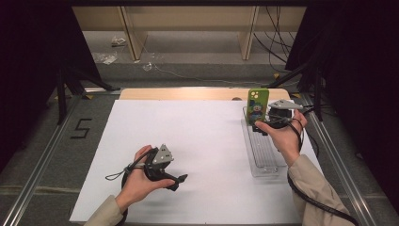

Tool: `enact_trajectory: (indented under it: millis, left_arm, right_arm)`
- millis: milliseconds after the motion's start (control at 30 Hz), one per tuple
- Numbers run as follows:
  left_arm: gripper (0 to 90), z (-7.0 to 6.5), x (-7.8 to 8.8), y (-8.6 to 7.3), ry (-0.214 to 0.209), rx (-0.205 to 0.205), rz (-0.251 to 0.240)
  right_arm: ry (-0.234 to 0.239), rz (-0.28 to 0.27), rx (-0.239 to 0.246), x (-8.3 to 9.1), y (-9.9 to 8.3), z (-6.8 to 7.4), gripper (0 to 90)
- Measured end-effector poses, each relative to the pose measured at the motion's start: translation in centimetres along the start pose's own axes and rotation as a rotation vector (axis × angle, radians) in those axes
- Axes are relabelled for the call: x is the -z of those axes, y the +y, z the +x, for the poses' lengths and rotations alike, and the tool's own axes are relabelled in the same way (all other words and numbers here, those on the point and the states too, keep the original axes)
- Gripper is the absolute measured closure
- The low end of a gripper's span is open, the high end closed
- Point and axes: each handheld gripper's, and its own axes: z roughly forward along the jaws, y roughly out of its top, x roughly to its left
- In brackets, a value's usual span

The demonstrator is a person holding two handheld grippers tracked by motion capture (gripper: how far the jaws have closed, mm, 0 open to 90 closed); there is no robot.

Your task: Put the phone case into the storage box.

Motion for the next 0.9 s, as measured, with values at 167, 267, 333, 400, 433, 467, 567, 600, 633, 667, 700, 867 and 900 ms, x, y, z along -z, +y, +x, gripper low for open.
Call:
enact_trajectory:
  millis: [167, 267, 333, 400, 433, 467, 567, 600, 633, 667, 700, 867, 900]
  left_arm:
    - [0.0, 0.0, 0.0, 0.0, 0.000, 0.001, -0.002]
    - [0.0, 0.0, 0.1, 0.0, -0.001, 0.002, -0.005]
    - [0.0, 0.0, 0.1, 0.0, 0.000, 0.002, -0.006]
    - [0.0, 0.0, 0.1, 0.0, 0.000, 0.003, -0.007]
    - [0.0, 0.0, 0.1, 0.0, 0.001, 0.002, -0.007]
    - [0.0, 0.0, 0.2, 0.0, 0.001, 0.002, -0.007]
    - [0.0, 0.1, 0.2, 0.0, 0.002, 0.002, -0.006]
    - [0.0, 0.1, 0.3, 0.0, 0.002, 0.002, -0.006]
    - [0.0, 0.1, 0.3, 0.0, 0.002, 0.001, -0.005]
    - [0.0, 0.1, 0.3, -0.1, 0.003, 0.001, -0.005]
    - [0.0, 0.1, 0.3, -0.1, 0.003, 0.001, -0.005]
    - [0.0, 0.1, 0.3, -0.1, 0.004, 0.003, -0.007]
    - [0.0, 0.1, 0.3, -0.1, 0.004, 0.003, -0.008]
  right_arm:
    - [0.017, -0.013, 0.008, 0.7, -0.4, 0.4, 0.7]
    - [0.030, -0.022, 0.019, 1.2, -0.6, 0.8, 0.8]
    - [0.042, -0.029, 0.021, 1.5, -0.8, 1.0, 1.0]
    - [0.051, -0.035, 0.027, 1.9, -1.0, 1.4, 1.0]
    - [0.055, -0.034, 0.028, 2.0, -1.1, 1.5, 1.0]
    - [0.061, -0.037, 0.032, 2.2, -1.2, 1.6, 1.0]
    - [0.075, -0.036, 0.039, 2.4, -1.5, 1.9, 1.0]
    - [0.080, -0.040, 0.042, 2.5, -1.6, 2.0, 1.1]
    - [0.085, -0.038, 0.044, 2.5, -1.7, 2.1, 1.2]
    - [0.089, -0.039, 0.047, 2.6, -1.8, 2.2, 1.3]
    - [0.095, -0.040, 0.048, 2.6, -1.9, 2.3, 1.3]
    - [0.117, -0.044, 0.065, 3.0, -2.2, 2.7, 1.6]
    - [0.123, -0.045, 0.066, 3.1, -2.2, 2.7, 1.7]
